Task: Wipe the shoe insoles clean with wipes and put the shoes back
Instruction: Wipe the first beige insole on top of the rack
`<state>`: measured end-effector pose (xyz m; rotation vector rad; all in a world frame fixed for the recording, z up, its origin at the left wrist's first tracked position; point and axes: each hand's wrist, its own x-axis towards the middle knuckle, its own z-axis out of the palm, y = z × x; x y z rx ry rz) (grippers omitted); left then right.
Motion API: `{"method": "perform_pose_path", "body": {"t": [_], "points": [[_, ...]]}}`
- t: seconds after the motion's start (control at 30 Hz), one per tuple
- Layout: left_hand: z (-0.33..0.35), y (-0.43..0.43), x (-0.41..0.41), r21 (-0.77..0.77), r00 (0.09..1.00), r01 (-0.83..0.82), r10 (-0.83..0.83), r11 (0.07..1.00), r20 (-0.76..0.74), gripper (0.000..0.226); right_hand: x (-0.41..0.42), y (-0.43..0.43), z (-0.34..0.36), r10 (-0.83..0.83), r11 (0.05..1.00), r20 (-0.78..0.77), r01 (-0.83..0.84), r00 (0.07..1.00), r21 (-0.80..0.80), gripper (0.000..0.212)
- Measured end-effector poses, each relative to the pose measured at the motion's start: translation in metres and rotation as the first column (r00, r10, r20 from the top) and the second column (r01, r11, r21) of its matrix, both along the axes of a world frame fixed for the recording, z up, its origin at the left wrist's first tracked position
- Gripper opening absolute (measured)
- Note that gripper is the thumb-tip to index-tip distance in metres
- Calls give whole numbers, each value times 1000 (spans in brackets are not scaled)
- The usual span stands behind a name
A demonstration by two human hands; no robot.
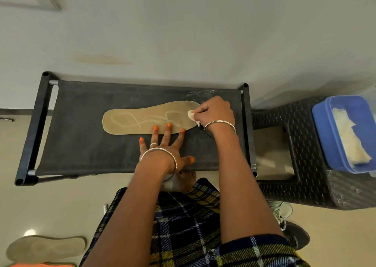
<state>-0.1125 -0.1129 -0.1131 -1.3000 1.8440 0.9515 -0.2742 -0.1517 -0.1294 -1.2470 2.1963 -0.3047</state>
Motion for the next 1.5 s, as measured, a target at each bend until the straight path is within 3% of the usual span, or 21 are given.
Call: {"method": "perform_pose_path", "body": {"t": [0.13,0.23,0.33,0.5,0.67,0.83,1.0,1.13,1.3,1.5], "points": [[-1,0,0,-3,1000,2,-2,1000,-6,87,-6,2,0,-138,985,-76,128,988,-118,8],[-2,-1,0,6,1000,0,0,1000,-2,87,-9,3,1,-23,1000,11,23,1000,11,8],[-3,-1,-1,3,1000,-1,1,1000,1,88,-9,5,2,-11,996,74,4,997,94,10],[-2,0,0,-2,1000,6,-6,1000,2,88,-9,5,2,-152,983,-38,146,988,-115,3],[-2,0,-1,0,1000,7,-7,1000,2,87,-11,8,4,44,987,66,-53,997,154,7],[-3,-1,-1,3,1000,5,-5,1000,1,87,-10,5,3,-109,994,-46,108,993,-34,7],[-2,-1,-1,5,1000,-1,1,1000,-6,87,-5,3,3,-55,983,-17,57,998,177,37],[-2,-1,0,3,1000,4,-4,1000,-7,87,-10,2,4,-155,987,-52,157,987,28,13],[-1,-2,0,9,1000,11,-11,1000,-14,85,-8,4,7,-86,978,-28,89,996,188,26],[-1,-1,0,4,1000,10,-10,1000,-19,85,-5,5,3,-197,978,-72,191,978,-80,5]]}}
